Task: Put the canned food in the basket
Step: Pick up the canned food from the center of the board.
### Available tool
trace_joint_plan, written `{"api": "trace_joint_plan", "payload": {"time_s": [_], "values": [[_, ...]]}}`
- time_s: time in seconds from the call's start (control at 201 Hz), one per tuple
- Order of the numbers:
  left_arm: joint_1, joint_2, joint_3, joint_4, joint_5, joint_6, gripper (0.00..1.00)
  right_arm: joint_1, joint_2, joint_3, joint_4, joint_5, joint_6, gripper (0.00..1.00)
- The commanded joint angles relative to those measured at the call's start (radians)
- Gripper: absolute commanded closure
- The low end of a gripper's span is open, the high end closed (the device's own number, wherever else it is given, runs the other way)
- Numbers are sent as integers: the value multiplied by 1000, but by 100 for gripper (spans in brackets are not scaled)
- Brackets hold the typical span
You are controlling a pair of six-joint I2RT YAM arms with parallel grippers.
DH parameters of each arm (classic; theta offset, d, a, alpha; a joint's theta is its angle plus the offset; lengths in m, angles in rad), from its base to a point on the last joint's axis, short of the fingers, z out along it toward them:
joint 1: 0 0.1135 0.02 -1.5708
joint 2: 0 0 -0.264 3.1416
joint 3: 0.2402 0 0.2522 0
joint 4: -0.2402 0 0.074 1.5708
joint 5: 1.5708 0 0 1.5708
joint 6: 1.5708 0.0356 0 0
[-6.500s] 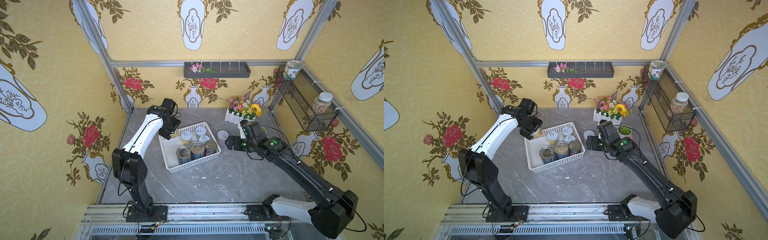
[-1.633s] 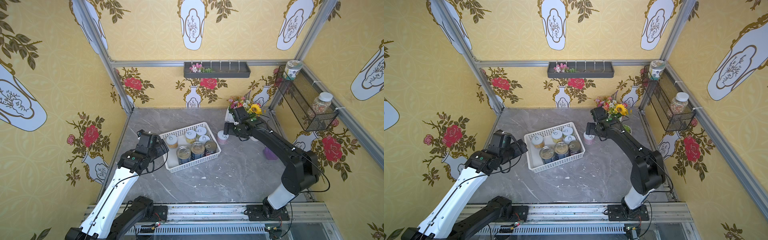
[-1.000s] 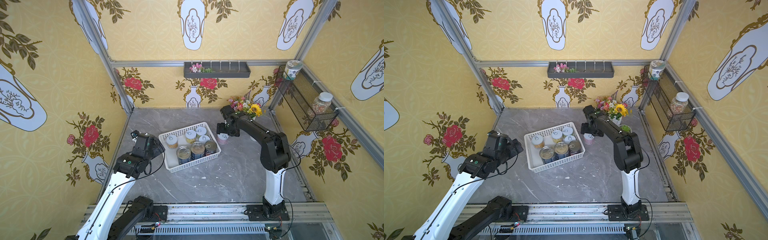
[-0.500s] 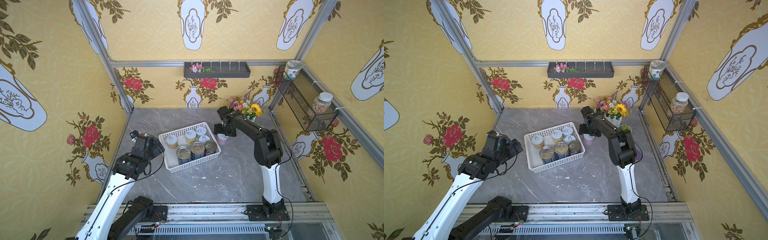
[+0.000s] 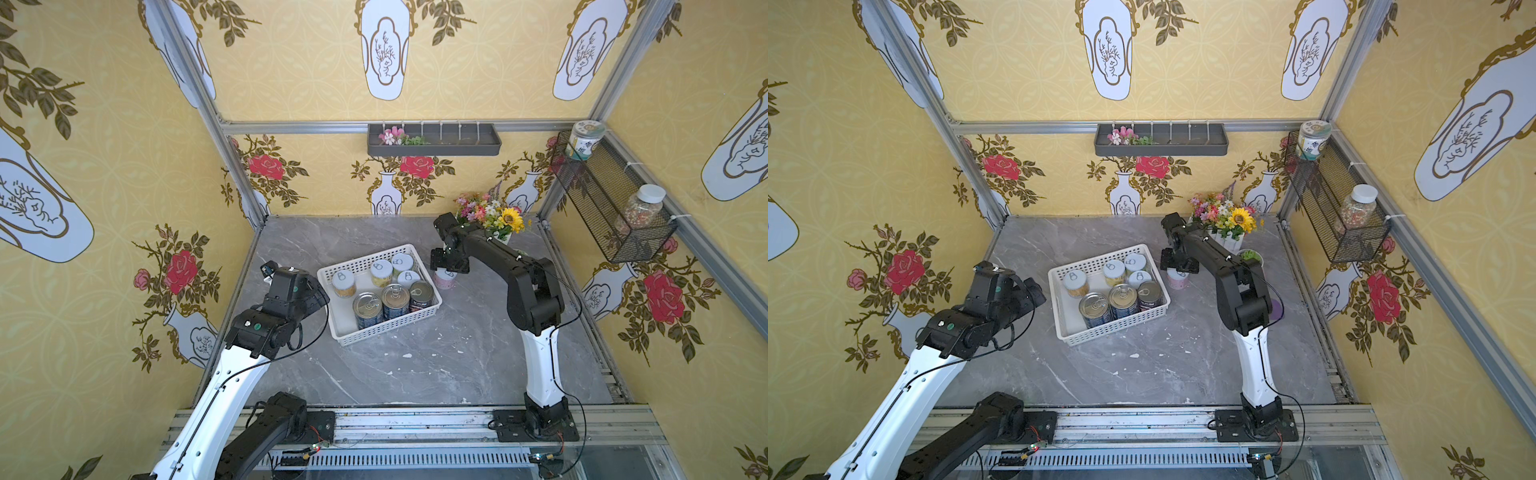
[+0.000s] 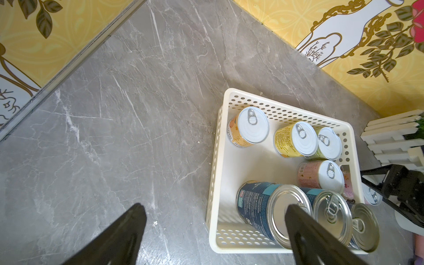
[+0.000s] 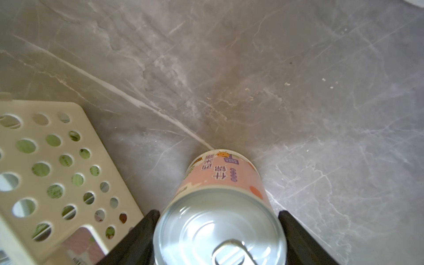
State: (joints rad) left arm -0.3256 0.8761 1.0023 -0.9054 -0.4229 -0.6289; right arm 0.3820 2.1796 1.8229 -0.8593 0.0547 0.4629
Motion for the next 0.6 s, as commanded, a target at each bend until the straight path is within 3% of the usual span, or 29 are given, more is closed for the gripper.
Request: {"api": "trace_joint_plan", "payload": {"time_s": [0.0,0.398,0.597], "values": [[1,0,-6,10,-5,2,0,1,-9,8,-47,16,-16,22],[1,3,-6,8,-7,0,0,7,-178,14,-124,47,-26,23],[2,0,-5,7,-10,0,0,70,-302,28,-155,93,-32,23]]}}
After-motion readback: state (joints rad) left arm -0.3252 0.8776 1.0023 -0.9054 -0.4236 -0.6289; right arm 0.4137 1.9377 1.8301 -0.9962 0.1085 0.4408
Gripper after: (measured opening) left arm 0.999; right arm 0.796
